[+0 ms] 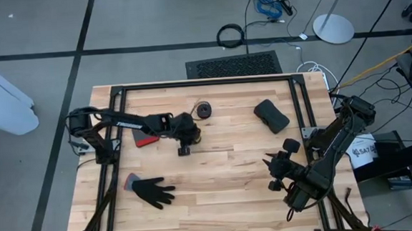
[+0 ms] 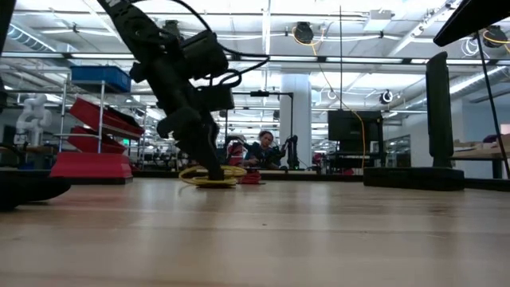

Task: Coil cords
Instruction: Uncoil the yellow wire from the spool

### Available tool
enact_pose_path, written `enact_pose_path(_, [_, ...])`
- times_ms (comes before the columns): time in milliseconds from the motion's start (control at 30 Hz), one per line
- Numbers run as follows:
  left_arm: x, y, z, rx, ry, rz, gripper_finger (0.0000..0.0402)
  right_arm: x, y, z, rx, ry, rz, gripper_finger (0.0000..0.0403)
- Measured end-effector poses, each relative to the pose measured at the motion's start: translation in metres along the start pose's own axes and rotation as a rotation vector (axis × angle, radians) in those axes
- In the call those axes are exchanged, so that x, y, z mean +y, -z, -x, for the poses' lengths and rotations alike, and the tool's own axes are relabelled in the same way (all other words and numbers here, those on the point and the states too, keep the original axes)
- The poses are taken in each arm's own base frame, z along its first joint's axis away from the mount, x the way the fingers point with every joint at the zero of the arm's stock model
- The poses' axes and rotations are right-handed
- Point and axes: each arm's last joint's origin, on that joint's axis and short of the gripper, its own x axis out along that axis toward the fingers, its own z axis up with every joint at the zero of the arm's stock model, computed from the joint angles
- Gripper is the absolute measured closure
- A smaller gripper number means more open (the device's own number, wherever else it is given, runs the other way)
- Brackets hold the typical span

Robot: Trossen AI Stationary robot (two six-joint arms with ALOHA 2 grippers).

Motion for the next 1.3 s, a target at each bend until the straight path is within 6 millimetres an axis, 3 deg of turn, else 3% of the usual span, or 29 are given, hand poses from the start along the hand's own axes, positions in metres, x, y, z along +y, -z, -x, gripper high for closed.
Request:
enact_pose_path(333, [-0.028, -0.038, 0.006, -0.153, 0.062, -0.095, 0.0287, 0.012, -0.008, 0.000, -0.152, -0.014, 0.009, 0.0310])
enact_pose_path(467, [-0.037, -0.049, 0.011, -0.199, 0.097, -0.126, 0.0287, 0.020, -0.002, -0.008, -0.211, -0.009, 0.053, 0.0310])
enact_pose_path(900, [-0.059, -0.081, 0.026, -0.315, 0.151, -0.230, 0.0309, 0.028, 0.041, -0.070, -0.233, 0.008, -0.057, 0.0310])
enact_pose_path(1300, [-0.074, -0.087, 0.023, -0.362, 0.032, -0.392, 0.0311, 0.031, 0.029, -0.103, -0.306, -0.080, -0.061, 0.0310])
